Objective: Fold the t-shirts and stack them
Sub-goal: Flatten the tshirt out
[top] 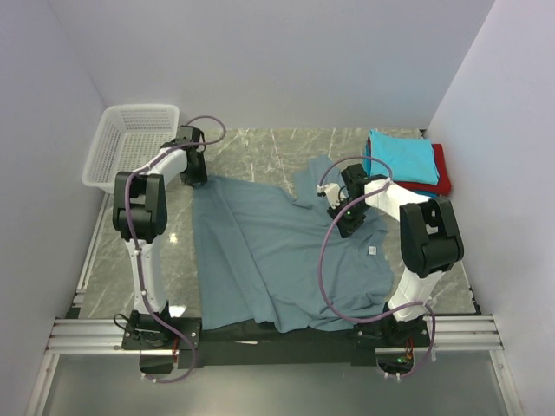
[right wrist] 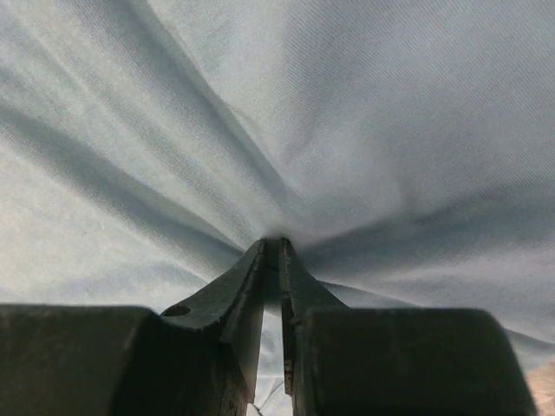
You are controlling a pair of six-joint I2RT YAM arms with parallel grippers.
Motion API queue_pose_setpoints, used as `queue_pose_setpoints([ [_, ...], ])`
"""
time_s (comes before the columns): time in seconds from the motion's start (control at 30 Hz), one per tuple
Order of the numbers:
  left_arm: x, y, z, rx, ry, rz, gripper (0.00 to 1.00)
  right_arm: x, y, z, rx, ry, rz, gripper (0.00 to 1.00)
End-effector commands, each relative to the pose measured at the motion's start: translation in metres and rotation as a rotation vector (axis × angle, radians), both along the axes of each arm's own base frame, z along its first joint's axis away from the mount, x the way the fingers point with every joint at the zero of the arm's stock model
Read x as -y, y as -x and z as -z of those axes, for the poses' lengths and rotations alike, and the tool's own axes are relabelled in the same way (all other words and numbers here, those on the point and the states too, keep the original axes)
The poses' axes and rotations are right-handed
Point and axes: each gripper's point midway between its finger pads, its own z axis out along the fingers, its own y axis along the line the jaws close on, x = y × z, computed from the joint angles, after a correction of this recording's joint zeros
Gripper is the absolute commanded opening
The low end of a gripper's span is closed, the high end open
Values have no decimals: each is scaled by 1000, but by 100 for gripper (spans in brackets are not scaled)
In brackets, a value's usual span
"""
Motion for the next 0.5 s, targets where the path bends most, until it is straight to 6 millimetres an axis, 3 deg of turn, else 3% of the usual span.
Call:
queue_pose_setpoints([
  [0.0, -11, -5, -1, -25, -54, 10, 41, 15, 8, 9, -16, 40, 22, 18],
  [0.47, -6, -17, 14, -63, 2, 81, 39, 19, 14, 14, -51, 29, 41, 17],
])
